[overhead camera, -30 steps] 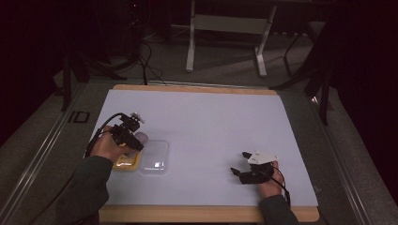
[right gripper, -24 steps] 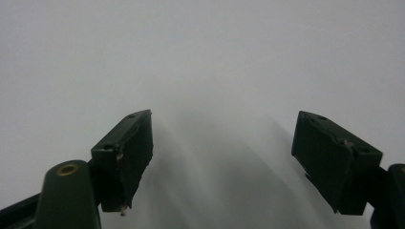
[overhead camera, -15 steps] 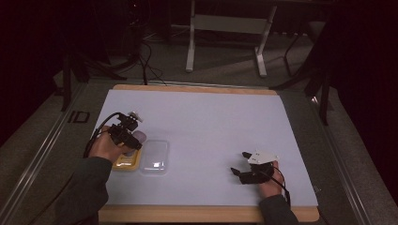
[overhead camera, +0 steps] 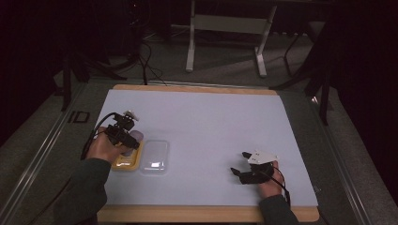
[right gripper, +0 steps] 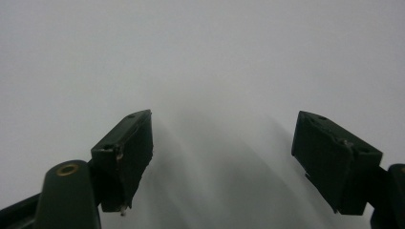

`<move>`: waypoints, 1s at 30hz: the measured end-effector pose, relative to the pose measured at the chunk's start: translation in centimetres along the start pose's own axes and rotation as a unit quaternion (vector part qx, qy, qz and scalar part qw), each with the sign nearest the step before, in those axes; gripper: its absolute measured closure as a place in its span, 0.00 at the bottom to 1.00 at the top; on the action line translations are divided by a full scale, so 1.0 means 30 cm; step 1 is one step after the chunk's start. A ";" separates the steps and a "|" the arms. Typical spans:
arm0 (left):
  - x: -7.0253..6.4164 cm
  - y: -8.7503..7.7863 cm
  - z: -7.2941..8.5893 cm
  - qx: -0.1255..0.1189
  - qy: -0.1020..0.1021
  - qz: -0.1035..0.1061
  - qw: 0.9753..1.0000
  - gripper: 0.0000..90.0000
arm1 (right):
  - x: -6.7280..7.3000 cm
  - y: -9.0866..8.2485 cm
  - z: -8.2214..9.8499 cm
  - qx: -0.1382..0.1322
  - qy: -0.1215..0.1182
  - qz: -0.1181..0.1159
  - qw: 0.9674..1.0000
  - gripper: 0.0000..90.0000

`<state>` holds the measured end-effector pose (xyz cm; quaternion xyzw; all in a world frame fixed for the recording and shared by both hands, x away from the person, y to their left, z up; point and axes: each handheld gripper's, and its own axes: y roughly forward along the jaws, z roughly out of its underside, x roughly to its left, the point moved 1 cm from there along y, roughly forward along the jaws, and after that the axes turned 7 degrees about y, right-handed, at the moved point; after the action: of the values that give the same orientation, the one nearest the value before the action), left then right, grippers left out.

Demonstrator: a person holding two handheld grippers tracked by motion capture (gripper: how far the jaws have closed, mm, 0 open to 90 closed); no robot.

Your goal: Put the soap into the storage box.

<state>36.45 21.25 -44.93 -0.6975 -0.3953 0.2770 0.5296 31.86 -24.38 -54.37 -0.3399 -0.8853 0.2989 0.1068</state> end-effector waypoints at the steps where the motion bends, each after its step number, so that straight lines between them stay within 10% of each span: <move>1: 0.002 0.000 0.001 0.001 -0.004 -0.001 1.000 0.55 | 0.000 0.000 0.000 0.000 0.000 0.000 1.000 0.24; 30: 0.027 0.157 0.064 0.054 -0.064 -0.004 0.996 0.55 | 0.000 0.001 0.000 0.001 -0.001 0.000 1.000 0.24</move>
<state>36.54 22.34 -49.98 -0.6472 -0.4151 0.3400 0.5415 31.88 -24.36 -54.37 -0.3396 -0.8849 0.3003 0.1068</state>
